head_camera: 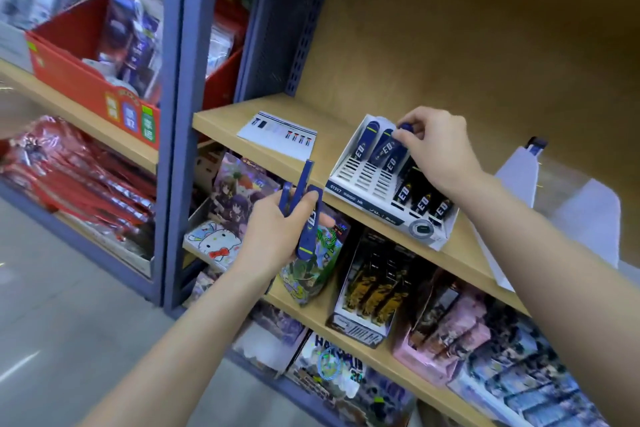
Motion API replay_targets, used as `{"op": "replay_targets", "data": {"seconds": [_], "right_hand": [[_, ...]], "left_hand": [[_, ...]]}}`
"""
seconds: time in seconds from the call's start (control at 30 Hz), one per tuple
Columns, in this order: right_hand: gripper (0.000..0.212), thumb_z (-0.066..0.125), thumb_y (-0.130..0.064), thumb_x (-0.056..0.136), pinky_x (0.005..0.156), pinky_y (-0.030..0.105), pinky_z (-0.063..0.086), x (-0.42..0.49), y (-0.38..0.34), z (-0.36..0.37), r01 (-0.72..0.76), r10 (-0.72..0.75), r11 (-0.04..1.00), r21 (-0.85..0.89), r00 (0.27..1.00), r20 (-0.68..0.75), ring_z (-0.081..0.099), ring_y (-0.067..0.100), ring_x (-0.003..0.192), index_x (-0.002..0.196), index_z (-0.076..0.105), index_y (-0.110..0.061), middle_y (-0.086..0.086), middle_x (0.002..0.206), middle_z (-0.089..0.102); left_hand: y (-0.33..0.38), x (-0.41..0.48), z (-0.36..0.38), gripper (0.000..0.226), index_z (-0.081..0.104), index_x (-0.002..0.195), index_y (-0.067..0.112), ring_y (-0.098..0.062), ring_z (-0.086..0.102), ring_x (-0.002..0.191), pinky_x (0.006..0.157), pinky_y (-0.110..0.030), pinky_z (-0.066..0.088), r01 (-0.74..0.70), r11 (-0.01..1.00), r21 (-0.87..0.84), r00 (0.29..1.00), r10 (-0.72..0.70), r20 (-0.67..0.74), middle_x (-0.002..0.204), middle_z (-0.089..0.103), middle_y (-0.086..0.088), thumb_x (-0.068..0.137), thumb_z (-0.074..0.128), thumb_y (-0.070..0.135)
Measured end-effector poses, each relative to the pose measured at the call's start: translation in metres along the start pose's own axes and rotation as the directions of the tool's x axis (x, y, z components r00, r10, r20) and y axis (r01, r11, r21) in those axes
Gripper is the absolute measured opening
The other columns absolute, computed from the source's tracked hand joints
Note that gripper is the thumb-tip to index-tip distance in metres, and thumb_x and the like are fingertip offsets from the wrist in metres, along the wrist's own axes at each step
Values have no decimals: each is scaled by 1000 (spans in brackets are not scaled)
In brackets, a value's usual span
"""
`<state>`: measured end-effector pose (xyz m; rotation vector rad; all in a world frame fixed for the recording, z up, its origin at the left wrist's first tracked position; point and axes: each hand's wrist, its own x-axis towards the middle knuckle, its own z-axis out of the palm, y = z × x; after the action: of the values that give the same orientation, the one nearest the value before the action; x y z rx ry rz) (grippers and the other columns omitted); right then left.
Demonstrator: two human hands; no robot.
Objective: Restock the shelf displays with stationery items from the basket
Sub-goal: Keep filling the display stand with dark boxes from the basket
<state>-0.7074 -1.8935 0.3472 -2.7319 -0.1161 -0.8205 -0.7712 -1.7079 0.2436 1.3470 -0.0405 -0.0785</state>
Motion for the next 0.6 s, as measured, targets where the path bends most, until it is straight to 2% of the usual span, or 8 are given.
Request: {"op": "replay_targets", "data": {"seconds": [0.1, 0.17, 0.27, 0.4, 0.6], "right_hand": [[12, 62, -17, 90, 81, 32, 48, 7, 1, 6, -7, 8, 1000, -21, 999, 49, 56, 19, 81, 97, 69, -11, 4, 83, 61], [10, 63, -18, 90, 76, 27, 44, 12, 2, 5, 4, -2, 1000, -30, 996, 89, 57, 20, 80, 94, 70, -12, 6, 82, 63], [9, 64, -18, 89, 75, 24, 40, 20, 5, 1, 18, -7, 998, -67, 988, 154, 56, 19, 82, 94, 71, -14, 7, 82, 64], [9, 64, -15, 89, 75, 24, 43, 25, 7, 1, 28, -4, 995, -95, 969, 247, 59, 19, 80, 94, 70, -12, 11, 85, 68], [19, 71, -15, 84, 82, 30, 48, 32, 6, 4, 51, -24, 993, -102, 970, 243, 60, 23, 83, 102, 72, -10, 9, 87, 65]], "left_hand": [[-1, 6, -4, 37, 59, 108, -8, -4, 25, 27, 32, -13, 21, -17, 1000, 18, 1000, 17, -20, 33, 48, 9, 100, 44, 25], [-2, 10, -5, 36, 59, 107, -7, -2, 28, 26, 32, -11, 22, -14, 1000, 2, 999, 14, -42, 34, 49, 10, 100, 44, 25], [-4, 14, -6, 32, 58, 108, -4, -3, 29, 26, 32, -11, 23, -16, 999, -32, 998, 14, -67, 44, 59, 6, 100, 46, 24], [-5, 16, -5, 36, 58, 109, -8, -2, 28, 25, 32, -10, 21, -5, 1000, -28, 997, 3, -78, 33, 48, 9, 100, 45, 25], [-8, 18, -3, 37, 58, 110, -8, -2, 28, 24, 32, -10, 21, -8, 1000, -29, 997, 6, -82, 34, 50, 8, 100, 45, 25]]}}
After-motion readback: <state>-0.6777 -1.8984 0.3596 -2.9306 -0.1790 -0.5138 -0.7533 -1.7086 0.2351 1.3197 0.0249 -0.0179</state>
